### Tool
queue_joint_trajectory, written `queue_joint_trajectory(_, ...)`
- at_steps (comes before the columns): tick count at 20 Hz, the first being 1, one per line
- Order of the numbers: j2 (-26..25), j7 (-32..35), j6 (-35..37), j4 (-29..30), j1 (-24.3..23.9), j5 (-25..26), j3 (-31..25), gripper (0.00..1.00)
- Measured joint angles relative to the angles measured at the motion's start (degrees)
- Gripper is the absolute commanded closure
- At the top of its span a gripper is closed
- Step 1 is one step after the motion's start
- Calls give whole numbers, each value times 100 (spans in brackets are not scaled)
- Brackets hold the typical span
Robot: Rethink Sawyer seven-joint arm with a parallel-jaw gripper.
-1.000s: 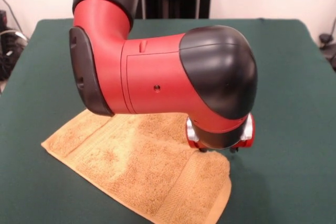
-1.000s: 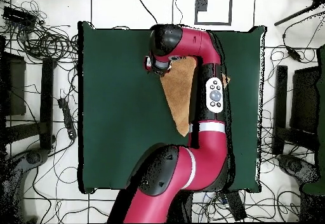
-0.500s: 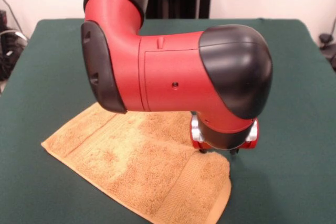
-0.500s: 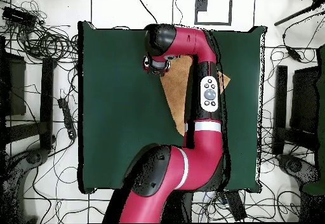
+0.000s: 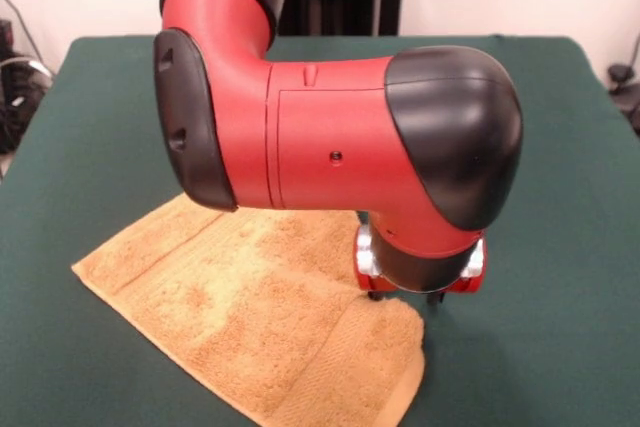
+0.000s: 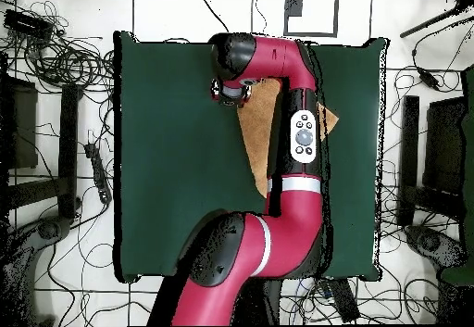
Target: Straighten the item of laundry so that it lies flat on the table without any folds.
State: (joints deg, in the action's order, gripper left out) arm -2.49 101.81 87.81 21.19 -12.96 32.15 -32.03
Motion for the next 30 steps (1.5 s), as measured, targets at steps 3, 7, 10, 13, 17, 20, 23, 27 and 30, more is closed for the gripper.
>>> queue_joint_trajectory(3,-51,0,2,-147,4,12,0,0)
queue_joint_trajectory(7,-143,0,1,-441,12,46,-12,0)
queue_joint_trajectory(10,-209,0,3,-655,23,134,-36,0)
queue_joint_trajectory(13,-245,0,0,-804,38,248,-69,0)
queue_joint_trajectory(17,-269,-1,-1,-940,57,419,-109,0)
queue_joint_trajectory(20,-278,-1,-1,-994,73,495,-110,0)
queue_joint_trajectory(23,-282,-1,-1,-1006,87,509,-109,0)
queue_joint_trajectory(27,-280,-1,-1,-1005,93,516,-100,0)
queue_joint_trajectory(30,-274,-1,-4,-997,95,508,-77,0)
